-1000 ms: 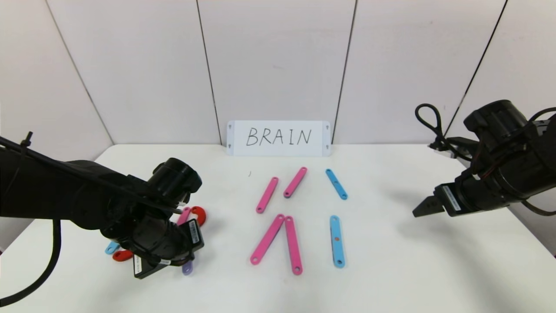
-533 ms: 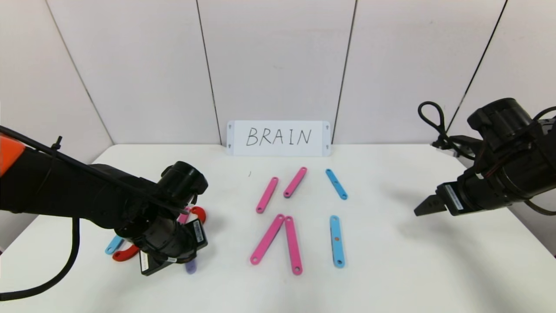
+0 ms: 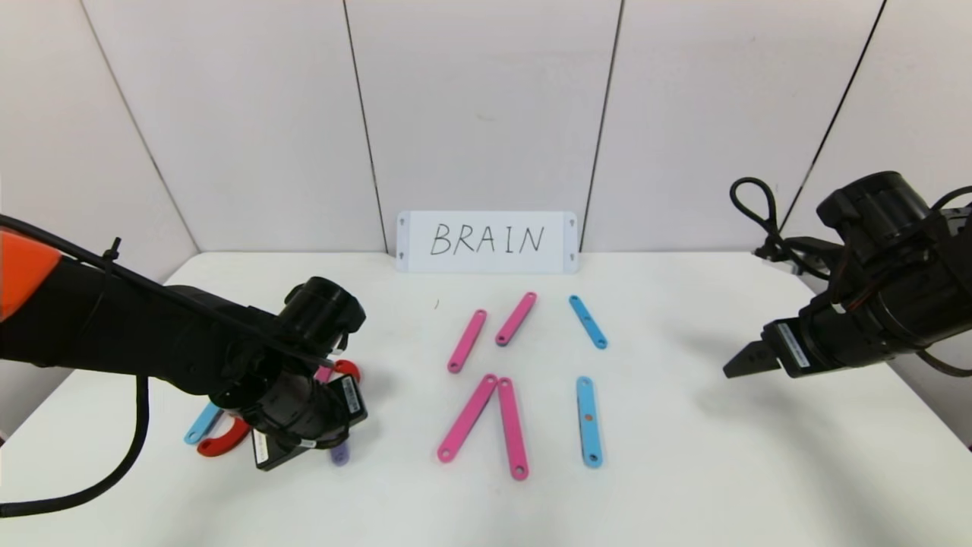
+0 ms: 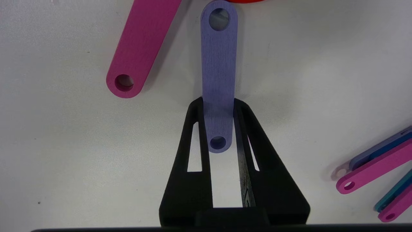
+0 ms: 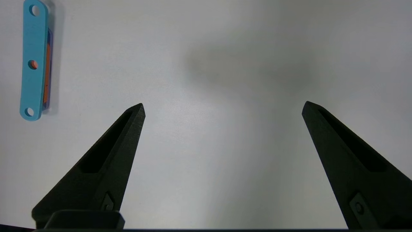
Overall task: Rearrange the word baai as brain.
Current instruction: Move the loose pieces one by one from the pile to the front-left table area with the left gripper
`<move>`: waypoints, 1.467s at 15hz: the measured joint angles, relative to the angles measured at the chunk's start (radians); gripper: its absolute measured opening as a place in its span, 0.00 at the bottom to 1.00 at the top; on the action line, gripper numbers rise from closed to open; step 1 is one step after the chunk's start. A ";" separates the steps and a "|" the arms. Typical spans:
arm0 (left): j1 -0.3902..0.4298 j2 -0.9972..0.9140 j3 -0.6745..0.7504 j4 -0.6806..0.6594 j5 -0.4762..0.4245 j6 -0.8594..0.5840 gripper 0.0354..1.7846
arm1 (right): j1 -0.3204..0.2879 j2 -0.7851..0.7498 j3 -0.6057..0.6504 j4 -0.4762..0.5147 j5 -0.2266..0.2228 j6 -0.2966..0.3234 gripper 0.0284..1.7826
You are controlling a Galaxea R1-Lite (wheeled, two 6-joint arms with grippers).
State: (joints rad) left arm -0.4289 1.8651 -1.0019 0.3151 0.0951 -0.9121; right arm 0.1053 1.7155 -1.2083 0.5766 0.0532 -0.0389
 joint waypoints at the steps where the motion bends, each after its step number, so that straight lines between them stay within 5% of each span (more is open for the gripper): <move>1: 0.001 0.002 -0.001 0.002 0.000 0.000 0.14 | 0.000 0.000 0.000 0.000 0.000 0.000 0.96; 18: 0.008 -0.001 0.009 0.012 0.015 -0.025 0.14 | 0.005 0.003 0.001 0.000 0.001 0.000 0.96; 22: 0.005 -0.004 0.011 0.005 0.014 -0.021 0.24 | 0.007 0.003 0.004 0.000 0.000 -0.003 0.96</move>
State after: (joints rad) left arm -0.4236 1.8606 -0.9911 0.3204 0.1091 -0.9328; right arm 0.1123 1.7183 -1.2045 0.5766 0.0532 -0.0423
